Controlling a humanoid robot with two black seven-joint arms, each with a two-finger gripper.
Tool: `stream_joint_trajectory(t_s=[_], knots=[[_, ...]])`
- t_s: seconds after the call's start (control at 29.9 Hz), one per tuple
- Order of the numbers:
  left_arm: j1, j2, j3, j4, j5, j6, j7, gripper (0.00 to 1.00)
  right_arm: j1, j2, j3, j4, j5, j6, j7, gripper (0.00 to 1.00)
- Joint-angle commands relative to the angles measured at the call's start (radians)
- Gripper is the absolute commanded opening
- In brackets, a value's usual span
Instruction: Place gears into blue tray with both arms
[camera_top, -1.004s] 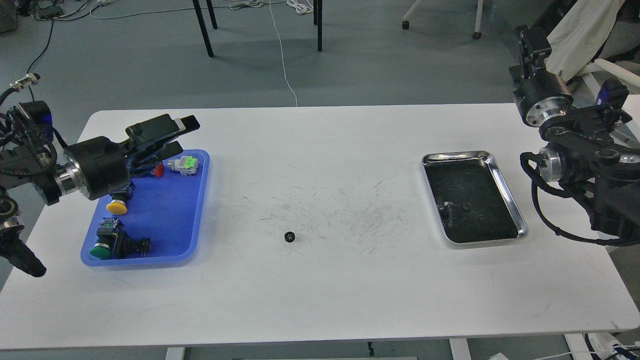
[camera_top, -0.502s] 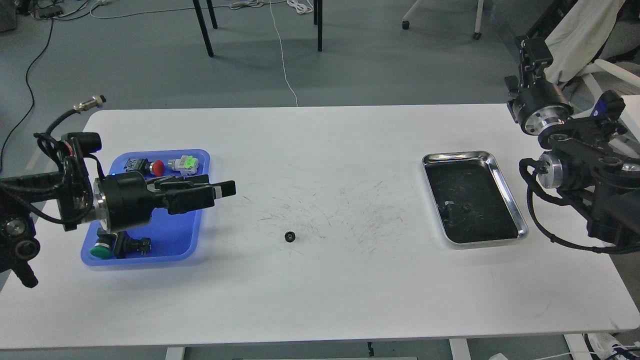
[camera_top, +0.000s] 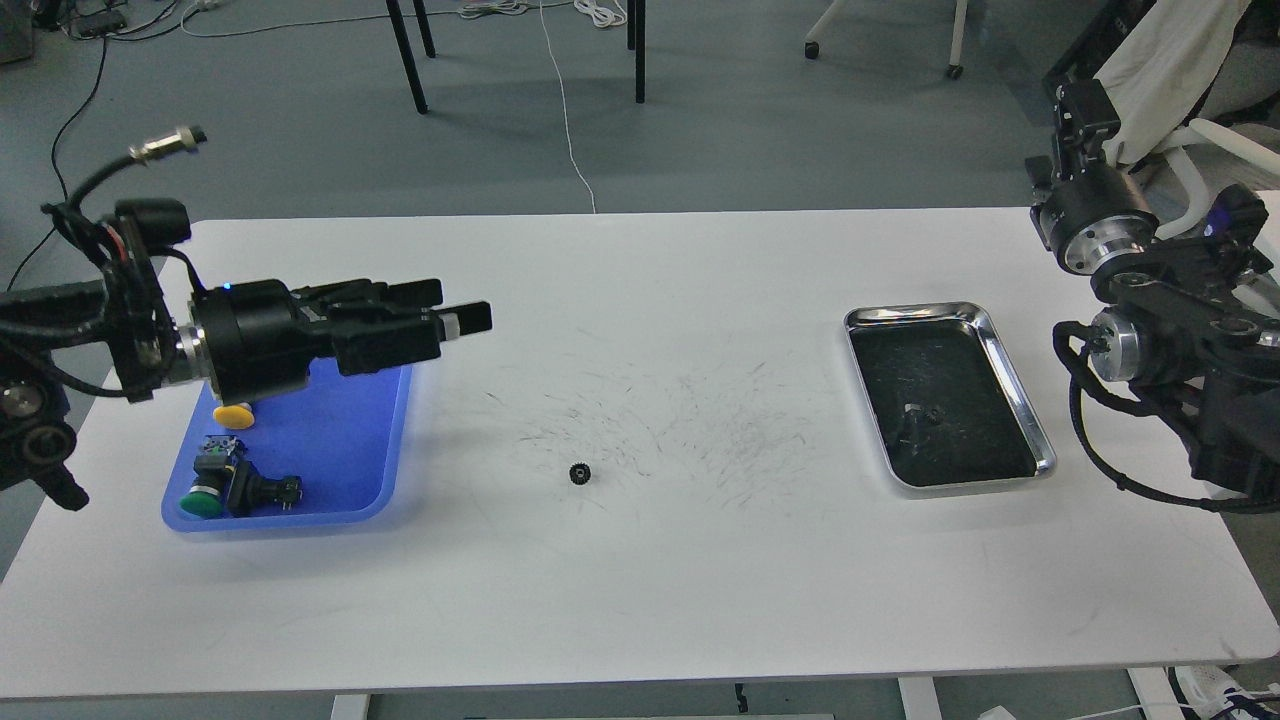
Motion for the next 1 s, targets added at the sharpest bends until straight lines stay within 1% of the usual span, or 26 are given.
stream_joint_trajectory(t_s=[0.0,0.1,0.17,0.23,0.3,0.33,0.4,0.47,0.54,0.57,0.6,0.64,0.67,0.7,0.74,0.77,0.8,0.87,0.94,0.97], knots=[[-0.017,-0.016,-0.027,0.038,-0.195,-0.01,0.012,0.98,-0.013,-0.001,0.001,0.002,0.0,0.0,0.0,0.94],[-0.014,-0.027,-0.074,0.076,-0.404,0.002,0.026,0.97,-0.014,0.0,0.003,0.006,0.0,-0.007,0.0,0.94],[0.001,-0.03,-0.081,0.087,-0.542,0.007,0.035,0.97,-0.013,0.006,0.001,0.009,0.0,-0.008,0.0,0.94],[0.035,-0.059,-0.085,0.134,-0.601,0.024,0.046,0.97,-0.013,0.008,0.004,0.009,0.0,-0.01,0.0,0.94],[0.074,-0.068,-0.108,0.151,-0.628,0.064,0.035,0.97,-0.014,0.006,0.004,0.009,0.0,-0.01,0.0,0.94],[0.097,-0.073,-0.128,0.162,-0.641,0.074,0.041,0.97,-0.016,0.005,0.004,0.009,0.0,-0.01,0.0,0.94],[0.16,-0.088,-0.171,0.2,-0.671,0.085,0.028,0.97,-0.022,0.002,0.001,0.008,-0.002,-0.01,0.0,0.94],[0.232,-0.105,-0.24,0.242,-0.743,0.099,0.028,0.98,-0.028,0.002,0.009,0.008,-0.001,-0.01,0.0,0.94],[0.301,-0.119,-0.315,0.236,-0.786,0.11,0.021,0.98,-0.033,0.002,0.009,0.005,-0.004,-0.01,0.0,0.94],[0.334,-0.142,-0.356,0.265,-0.797,0.123,0.031,0.98,-0.036,0.005,0.012,0.003,-0.004,-0.008,0.0,0.94],[0.37,-0.15,-0.395,0.264,-0.805,0.133,0.022,0.98,-0.039,0.008,0.012,0.0,-0.004,-0.01,0.0,0.94],[0.428,-0.156,-0.441,0.201,-0.796,0.151,0.021,0.98,-0.04,0.008,0.012,0.002,-0.004,-0.01,0.0,0.94],[0.475,-0.171,-0.493,0.184,-0.793,0.168,0.026,0.98,-0.046,0.008,0.012,0.005,-0.004,-0.011,0.0,0.94],[0.516,-0.197,-0.562,0.249,-0.802,0.173,0.035,0.98,-0.057,0.011,0.014,0.0,-0.004,-0.011,0.0,0.94],[0.544,-0.206,-0.61,0.269,-0.803,0.162,0.037,0.98,-0.065,0.013,0.014,-0.006,-0.005,-0.01,0.0,0.94],[0.573,-0.202,-0.648,0.201,-0.793,0.145,0.034,0.98,-0.066,0.014,0.014,-0.006,-0.005,-0.01,0.0,0.94],[0.587,-0.202,-0.677,0.179,-0.797,0.137,0.034,0.98,-0.068,0.014,0.014,0.002,-0.005,-0.01,0.0,0.94],[0.593,-0.206,-0.681,0.274,-0.797,0.124,0.044,0.98,-0.075,0.017,0.015,-0.009,-0.005,-0.01,0.0,0.94],[0.607,-0.194,-0.664,0.227,-0.779,0.073,0.049,0.98,-0.076,0.025,0.015,0.0,-0.005,-0.011,0.0,0.94],[0.604,-0.19,-0.653,0.248,-0.767,0.035,0.055,0.98,-0.077,0.028,0.015,-0.006,-0.005,-0.011,0.0,0.94]])
